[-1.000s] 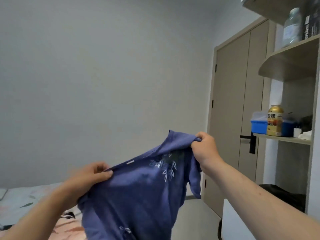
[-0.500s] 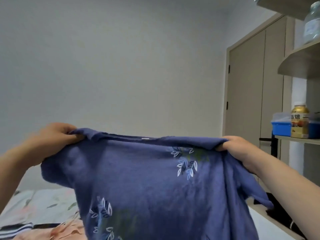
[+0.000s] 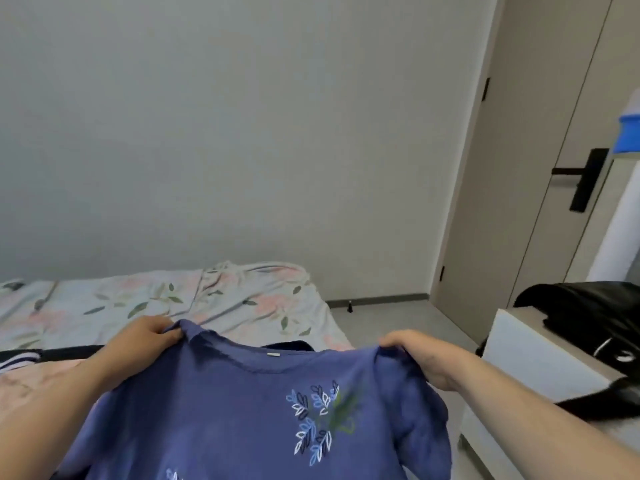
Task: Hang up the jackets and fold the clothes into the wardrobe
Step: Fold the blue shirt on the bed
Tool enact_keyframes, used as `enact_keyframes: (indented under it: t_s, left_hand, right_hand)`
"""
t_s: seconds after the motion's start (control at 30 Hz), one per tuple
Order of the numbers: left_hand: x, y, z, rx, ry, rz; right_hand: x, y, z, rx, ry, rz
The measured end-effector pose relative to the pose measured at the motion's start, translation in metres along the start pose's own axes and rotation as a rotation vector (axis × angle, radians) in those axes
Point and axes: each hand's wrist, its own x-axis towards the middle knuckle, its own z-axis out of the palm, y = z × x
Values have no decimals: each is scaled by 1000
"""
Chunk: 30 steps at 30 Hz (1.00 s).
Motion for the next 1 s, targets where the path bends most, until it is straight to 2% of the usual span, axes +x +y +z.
enact_keyframes:
  t_s: [0.07,0.1,0.2,0.27,0.4,0.6,0.8,1.0]
  left_hand:
    - [12,-17,30,19,-11,-45]
    - [19,-24,44,43,-6,-54]
    - [44,-45,80,107,22,-30]
    - [65,-60,96,167,55,-38]
    - [112,-87,123,302,147,-173]
    - [155,-110,146,352,255,-245]
    - [170,-149,201,415,254,-291]
    - [189,-180,212,379,324,-258]
  right_hand:
    - [31,21,9,45,-35,64]
    - [46,31,13,18,-1,71]
    - [94,57,20,-260,106,-7]
    - [126,67,26,-309,82,-54]
    - [197,66,39,-247,179,-167]
    - [277,60,72,-156,335,-217]
    - [347,100,93,-231,338,-196]
    - [374,120,112,-575,524,-310]
